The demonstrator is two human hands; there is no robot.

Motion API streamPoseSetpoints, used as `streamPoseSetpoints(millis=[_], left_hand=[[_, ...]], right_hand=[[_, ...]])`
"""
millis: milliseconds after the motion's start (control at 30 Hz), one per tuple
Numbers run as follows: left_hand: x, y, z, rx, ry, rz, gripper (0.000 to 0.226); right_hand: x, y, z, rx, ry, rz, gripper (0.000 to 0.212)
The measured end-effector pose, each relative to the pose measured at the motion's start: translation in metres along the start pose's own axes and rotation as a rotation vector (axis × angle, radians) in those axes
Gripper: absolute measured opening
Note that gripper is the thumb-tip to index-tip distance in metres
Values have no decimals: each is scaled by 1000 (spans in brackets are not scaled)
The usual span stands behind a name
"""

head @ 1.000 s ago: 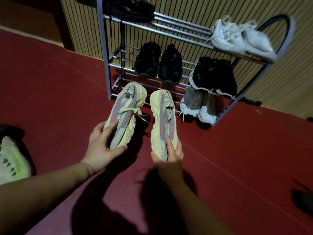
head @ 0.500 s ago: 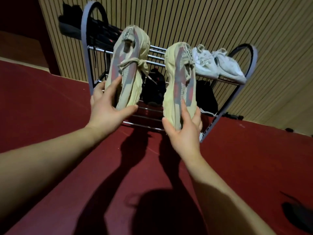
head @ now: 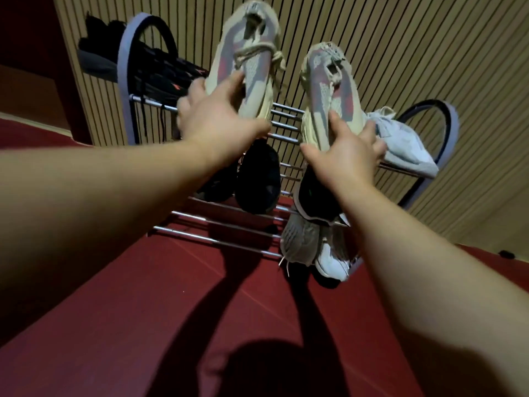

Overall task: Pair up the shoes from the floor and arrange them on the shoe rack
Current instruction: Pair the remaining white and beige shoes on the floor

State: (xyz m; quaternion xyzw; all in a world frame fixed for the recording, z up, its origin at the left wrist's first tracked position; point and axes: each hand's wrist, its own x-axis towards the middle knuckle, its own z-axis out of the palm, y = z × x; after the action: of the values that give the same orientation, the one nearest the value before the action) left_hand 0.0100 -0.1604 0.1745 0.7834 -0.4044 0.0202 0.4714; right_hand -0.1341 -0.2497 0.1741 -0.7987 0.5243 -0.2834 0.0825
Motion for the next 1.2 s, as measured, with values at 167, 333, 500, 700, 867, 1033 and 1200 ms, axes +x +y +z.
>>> streamPoseSetpoints(millis=[167,333,500,700,867,1033,1200], left_hand=[[43,15,21,214,-140,-54,76],[41,-7,26,294,-355,-39,74],[55,-18,3,283,-473,103,65],[69,-21,6,527,-429,328,62],[74,-25,7,626,-513,381,63],[65,-45,9,475,-454,346,80],[35,-65,1,483,-365,331,97]], right_hand=[[32,-33,11,-279,-77,-2,63],[49,-35,24,-364,-198,25,75],[74,-47,24,-110,-159,121,58],[75,-53,34,-104,-271,54,68],[53,-37,28,-281,-344,-74,70],[37,-37,35,-150,-204,-57,69],[4,-34,44,-242,-66,-158,82]])
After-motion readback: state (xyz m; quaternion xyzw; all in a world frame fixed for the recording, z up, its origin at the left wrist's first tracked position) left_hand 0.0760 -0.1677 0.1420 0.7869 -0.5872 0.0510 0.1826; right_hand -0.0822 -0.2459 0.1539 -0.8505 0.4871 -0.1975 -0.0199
